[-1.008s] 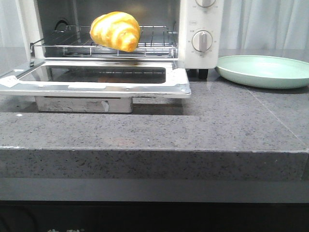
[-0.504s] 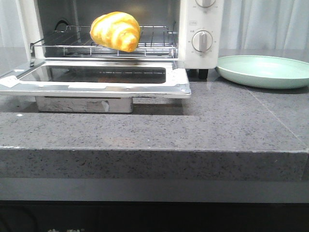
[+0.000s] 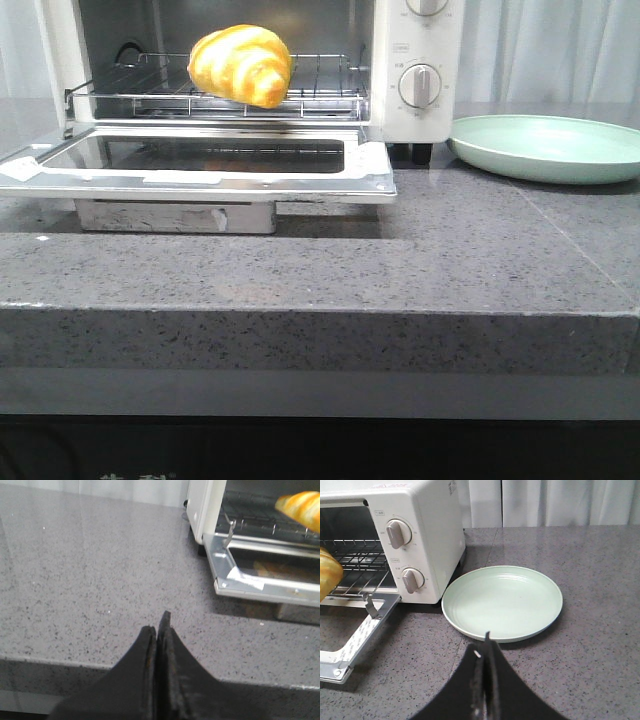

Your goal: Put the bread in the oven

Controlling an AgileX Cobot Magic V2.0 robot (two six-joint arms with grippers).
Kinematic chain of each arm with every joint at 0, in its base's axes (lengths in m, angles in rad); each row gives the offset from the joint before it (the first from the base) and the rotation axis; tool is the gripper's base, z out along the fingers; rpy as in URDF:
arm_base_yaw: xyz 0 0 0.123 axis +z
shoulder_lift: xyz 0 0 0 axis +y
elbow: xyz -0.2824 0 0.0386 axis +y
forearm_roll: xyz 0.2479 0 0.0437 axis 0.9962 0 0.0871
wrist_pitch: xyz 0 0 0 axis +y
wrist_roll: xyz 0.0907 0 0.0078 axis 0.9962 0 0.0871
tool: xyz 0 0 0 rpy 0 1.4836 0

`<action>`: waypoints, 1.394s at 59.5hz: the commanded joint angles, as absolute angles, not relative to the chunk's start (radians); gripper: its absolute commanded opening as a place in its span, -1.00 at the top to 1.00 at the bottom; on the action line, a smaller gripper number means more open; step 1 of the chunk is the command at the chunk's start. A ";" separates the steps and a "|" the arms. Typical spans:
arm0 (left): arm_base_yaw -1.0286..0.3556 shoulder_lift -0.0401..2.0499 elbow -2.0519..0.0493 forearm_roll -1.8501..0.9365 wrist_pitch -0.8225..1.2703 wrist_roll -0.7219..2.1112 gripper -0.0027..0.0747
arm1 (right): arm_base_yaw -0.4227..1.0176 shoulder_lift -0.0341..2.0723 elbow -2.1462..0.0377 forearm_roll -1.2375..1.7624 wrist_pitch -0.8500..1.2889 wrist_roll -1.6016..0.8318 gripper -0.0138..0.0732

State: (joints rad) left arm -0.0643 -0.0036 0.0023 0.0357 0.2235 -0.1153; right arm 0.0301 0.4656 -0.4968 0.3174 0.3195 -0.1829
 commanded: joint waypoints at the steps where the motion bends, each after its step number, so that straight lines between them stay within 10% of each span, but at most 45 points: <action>1: -0.063 -0.023 0.014 0.027 0.060 -0.125 0.98 | 0.023 0.466 -0.525 0.327 0.243 -0.192 0.84; 83: -0.063 -0.023 0.011 0.027 0.079 -0.125 0.98 | 0.023 0.421 -0.442 0.142 0.158 -0.018 0.84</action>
